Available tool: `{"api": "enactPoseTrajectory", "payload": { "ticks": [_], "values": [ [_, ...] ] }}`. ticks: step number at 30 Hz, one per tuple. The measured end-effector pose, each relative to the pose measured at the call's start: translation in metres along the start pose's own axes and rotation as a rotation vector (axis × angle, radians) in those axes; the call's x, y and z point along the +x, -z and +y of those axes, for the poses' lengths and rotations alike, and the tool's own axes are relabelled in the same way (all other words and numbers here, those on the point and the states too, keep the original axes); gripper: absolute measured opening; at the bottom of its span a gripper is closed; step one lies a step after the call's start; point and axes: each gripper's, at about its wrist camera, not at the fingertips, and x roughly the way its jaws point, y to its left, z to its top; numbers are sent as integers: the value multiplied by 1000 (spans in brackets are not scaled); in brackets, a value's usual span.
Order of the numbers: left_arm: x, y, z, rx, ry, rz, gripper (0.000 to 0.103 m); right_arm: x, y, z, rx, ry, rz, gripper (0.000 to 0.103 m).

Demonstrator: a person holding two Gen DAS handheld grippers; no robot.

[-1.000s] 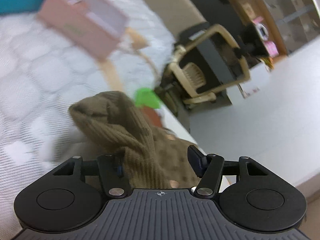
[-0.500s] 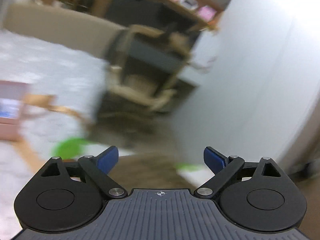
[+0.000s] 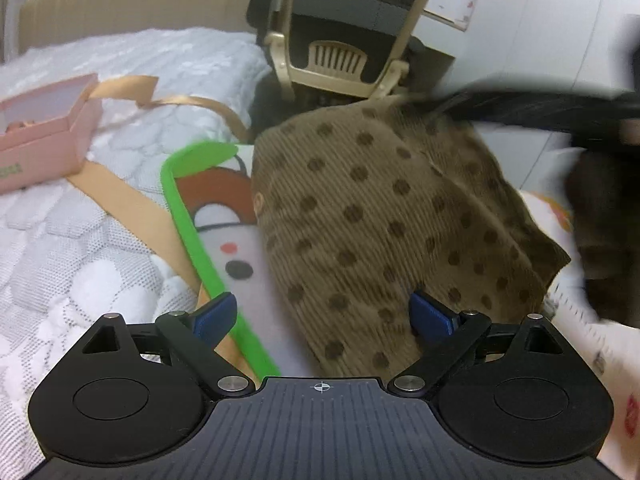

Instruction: Fold clothes

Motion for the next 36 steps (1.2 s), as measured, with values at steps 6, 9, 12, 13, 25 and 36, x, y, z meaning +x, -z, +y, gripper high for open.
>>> {"api": "enactPoseTrajectory", "payload": {
  "ticks": [6, 9, 12, 13, 25, 36],
  "values": [
    [-21, 10, 13, -88, 85, -22, 96, -9, 25, -32, 162, 0, 5, 70],
    [-15, 12, 22, -214, 203, -7, 97, -34, 33, -52, 160, 44, -20, 73],
    [-1, 16, 20, -308, 302, 25, 96, -47, 56, -62, 195, 69, 59, 73],
    [2, 19, 18, -318, 317, 33, 97, -46, 66, -59, 207, 50, 81, 73],
    [-51, 48, 34, -287, 246, 40, 96, -74, 99, 11, 29, -2, 67, 63],
    [-51, -47, 25, -221, 276, -185, 97, -87, 58, 27, -50, -93, -33, 64]
  ]
}}
